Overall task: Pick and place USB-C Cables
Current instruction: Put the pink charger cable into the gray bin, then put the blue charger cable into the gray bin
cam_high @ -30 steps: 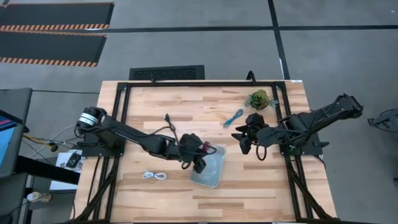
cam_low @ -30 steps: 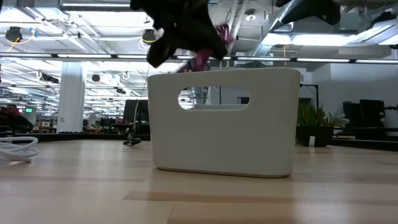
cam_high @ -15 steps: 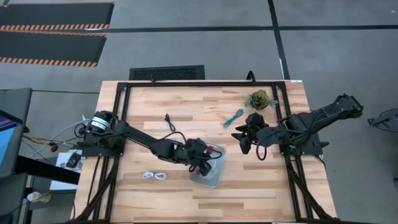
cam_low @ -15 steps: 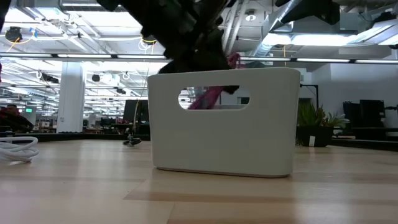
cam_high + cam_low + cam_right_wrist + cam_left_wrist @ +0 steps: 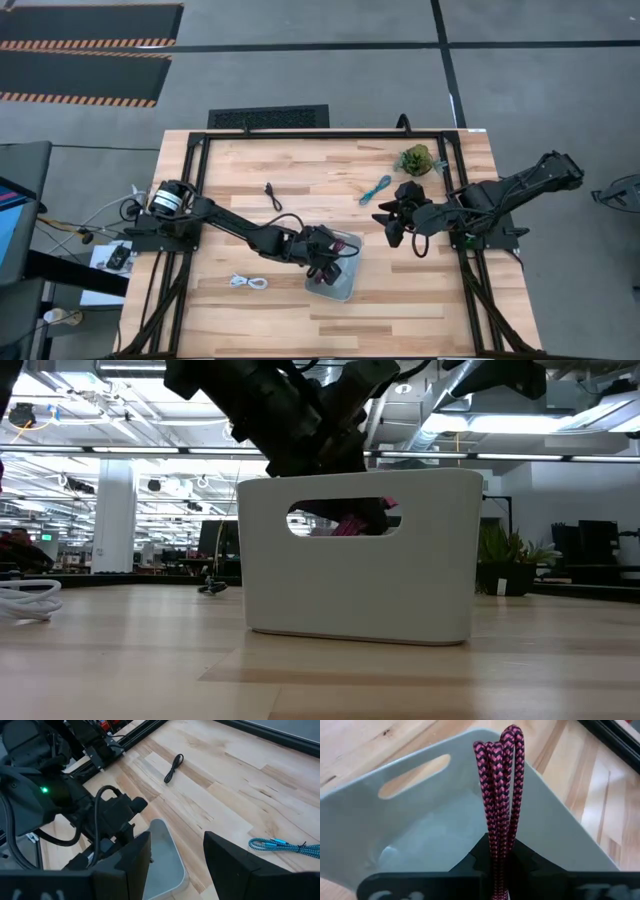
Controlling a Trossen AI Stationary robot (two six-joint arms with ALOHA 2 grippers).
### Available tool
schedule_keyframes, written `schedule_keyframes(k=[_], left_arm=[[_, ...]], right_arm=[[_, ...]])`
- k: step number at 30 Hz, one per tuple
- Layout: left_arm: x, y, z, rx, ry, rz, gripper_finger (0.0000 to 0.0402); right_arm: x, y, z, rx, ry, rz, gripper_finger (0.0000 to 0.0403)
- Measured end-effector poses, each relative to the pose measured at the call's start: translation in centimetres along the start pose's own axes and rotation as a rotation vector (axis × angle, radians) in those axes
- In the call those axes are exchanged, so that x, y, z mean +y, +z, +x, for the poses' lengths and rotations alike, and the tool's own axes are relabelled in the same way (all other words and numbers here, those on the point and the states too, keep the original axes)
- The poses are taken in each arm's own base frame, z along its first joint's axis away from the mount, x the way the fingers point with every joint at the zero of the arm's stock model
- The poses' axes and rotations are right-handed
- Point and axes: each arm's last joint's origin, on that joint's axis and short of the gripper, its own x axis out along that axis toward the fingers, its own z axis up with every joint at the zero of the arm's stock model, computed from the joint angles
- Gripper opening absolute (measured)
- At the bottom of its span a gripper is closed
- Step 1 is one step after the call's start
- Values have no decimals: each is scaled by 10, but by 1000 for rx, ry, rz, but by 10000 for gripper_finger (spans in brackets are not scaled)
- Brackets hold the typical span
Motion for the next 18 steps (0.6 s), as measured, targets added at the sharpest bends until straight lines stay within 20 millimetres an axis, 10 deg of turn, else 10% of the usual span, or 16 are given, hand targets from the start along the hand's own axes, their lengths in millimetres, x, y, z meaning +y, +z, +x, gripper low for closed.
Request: schedule_keyframes(k=[18], left_arm=[[-2, 1, 0, -1, -21, 62, 132]], right_arm=[[0, 0, 0, 1, 0, 0, 207]])
